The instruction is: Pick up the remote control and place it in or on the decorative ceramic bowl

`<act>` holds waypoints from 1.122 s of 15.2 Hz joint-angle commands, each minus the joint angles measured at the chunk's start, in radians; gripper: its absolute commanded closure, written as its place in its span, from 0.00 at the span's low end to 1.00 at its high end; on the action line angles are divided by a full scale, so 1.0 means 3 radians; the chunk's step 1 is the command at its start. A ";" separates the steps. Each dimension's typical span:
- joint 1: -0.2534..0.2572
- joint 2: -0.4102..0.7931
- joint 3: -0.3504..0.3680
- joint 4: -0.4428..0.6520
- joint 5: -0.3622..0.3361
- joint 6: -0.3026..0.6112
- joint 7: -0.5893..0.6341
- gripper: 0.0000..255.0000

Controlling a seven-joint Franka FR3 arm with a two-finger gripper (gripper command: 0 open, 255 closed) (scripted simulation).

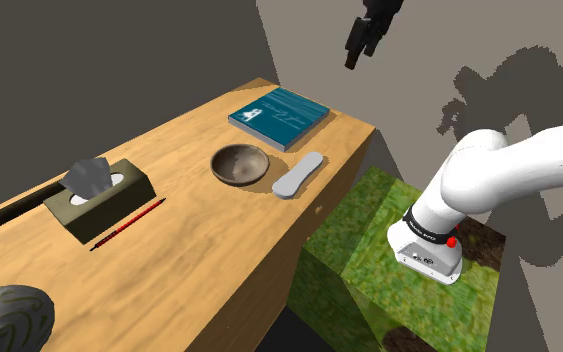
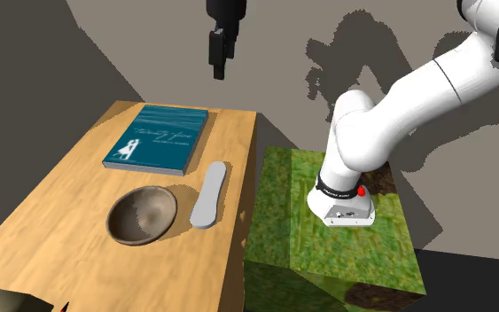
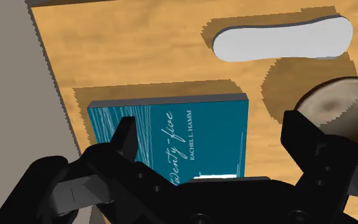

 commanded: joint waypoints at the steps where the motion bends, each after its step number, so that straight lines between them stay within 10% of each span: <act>1: 0.0000 0.0000 0.0000 0.0000 0.0000 0.0000 0.0000 0.00; 17: -0.0674 0.0153 0.1404 -0.1212 0.1111 0.1200 0.3502 0.00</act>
